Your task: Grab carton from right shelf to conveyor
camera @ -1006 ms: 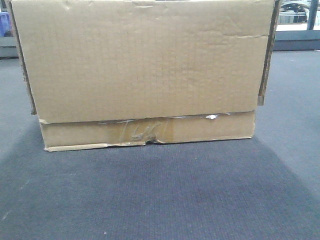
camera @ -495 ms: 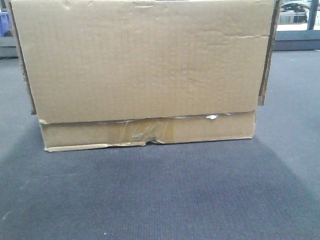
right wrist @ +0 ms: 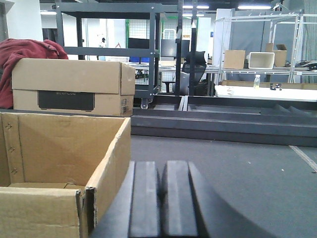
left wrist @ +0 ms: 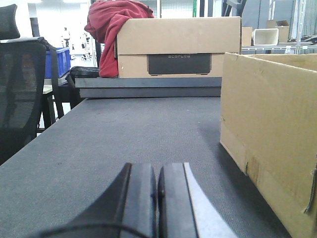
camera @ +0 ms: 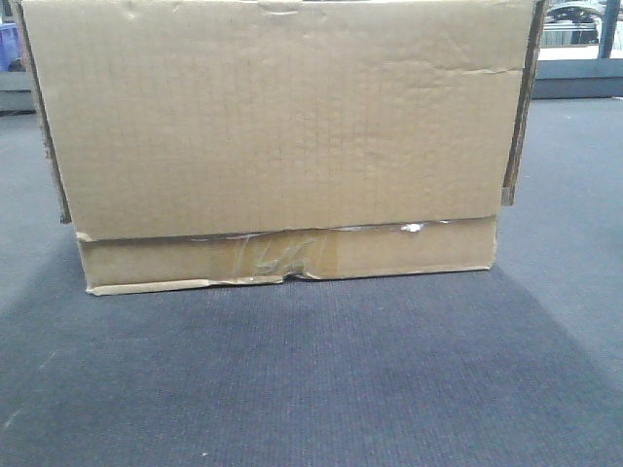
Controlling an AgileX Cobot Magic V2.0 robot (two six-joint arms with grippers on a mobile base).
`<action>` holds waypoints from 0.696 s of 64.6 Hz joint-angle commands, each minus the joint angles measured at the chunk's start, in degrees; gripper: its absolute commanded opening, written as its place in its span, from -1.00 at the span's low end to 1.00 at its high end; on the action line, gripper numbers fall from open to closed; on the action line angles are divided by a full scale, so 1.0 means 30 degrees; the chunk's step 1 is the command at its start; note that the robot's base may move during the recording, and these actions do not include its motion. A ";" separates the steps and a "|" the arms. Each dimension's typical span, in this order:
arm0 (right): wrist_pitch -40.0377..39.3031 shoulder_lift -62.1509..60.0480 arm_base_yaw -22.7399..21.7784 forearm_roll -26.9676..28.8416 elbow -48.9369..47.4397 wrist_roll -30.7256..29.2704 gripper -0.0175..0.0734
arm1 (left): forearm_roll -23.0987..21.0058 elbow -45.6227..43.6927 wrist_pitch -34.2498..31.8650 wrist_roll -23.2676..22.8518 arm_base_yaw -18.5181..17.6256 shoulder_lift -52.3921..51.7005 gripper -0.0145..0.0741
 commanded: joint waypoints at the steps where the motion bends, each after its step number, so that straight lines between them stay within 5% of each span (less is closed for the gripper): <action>1: -0.0392 -0.0073 -0.0120 -0.0219 -0.0001 -0.0105 -0.77 | 0.0020 -0.0040 -0.0417 -0.0071 0.0023 -0.0094 -0.64; 14: -0.0145 -0.0080 -0.0152 -0.0035 0.0085 -0.0309 -0.77 | 0.0020 -0.0040 -0.0417 -0.0071 0.0023 -0.0094 -0.64; 24: -0.0261 -0.0211 -0.1630 0.3978 0.1265 -0.4647 -0.77 | 0.0020 -0.0040 -0.0417 -0.0071 0.0023 -0.0094 -0.64; 45: -0.1648 -0.3904 -0.3091 0.4012 0.7010 -0.4646 -0.77 | 0.0020 -0.0040 -0.0417 -0.0071 0.0023 -0.0094 -0.64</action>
